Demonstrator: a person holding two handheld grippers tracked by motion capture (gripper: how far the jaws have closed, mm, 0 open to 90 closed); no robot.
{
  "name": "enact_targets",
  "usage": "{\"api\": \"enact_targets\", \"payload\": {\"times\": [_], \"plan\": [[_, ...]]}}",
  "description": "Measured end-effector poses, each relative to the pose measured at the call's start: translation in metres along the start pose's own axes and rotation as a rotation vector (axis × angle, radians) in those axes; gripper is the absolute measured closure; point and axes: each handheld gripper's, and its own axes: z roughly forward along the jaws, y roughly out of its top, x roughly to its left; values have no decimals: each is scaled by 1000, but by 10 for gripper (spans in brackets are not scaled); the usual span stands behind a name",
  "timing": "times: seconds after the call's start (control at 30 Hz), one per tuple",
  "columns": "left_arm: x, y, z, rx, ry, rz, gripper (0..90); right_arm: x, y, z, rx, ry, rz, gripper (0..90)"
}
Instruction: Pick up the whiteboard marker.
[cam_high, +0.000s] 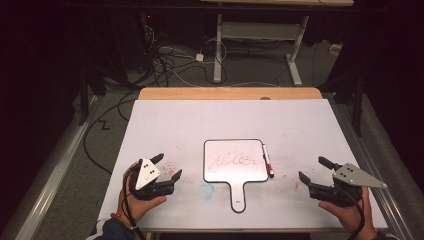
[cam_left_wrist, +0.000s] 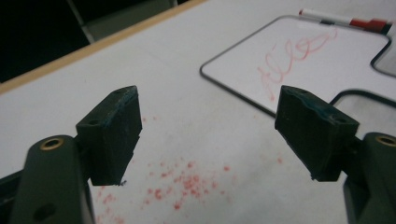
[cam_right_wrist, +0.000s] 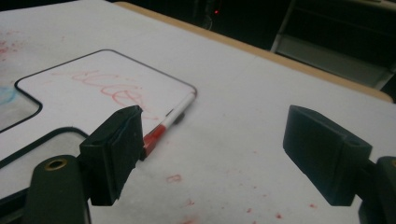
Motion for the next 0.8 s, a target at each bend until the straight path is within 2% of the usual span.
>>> {"api": "enact_targets", "payload": {"times": [0.1,0.17,0.23,0.33,0.37,0.43,0.5,0.63,0.7,0.77,0.8], "plan": [[-2,1,4,21,-1,3,212,-1,-3,6,49,23,7,208],[-5,1,10,30,-9,20,211,-3,-4,9,82,45,27,218],[-5,0,12,44,-26,26,208,-3,-6,10,75,46,33,260],[-5,-3,13,67,-15,63,201,-5,-3,14,105,73,43,250],[-5,-5,12,71,-13,61,201,-5,-1,17,116,78,43,250],[-5,-7,11,79,-25,28,201,-5,3,23,140,76,25,267],[-7,-7,12,89,-13,42,201,-6,8,33,187,94,38,280],[-10,-8,14,100,-19,69,201,-10,15,58,275,117,71,301],[-11,-10,14,118,-23,60,201,-12,20,71,313,146,92,304],[-11,-10,14,123,-21,58,201,-12,25,85,345,133,90,317],[-10,-10,14,124,-18,68,201,-12,28,92,363,142,89,317]]}}
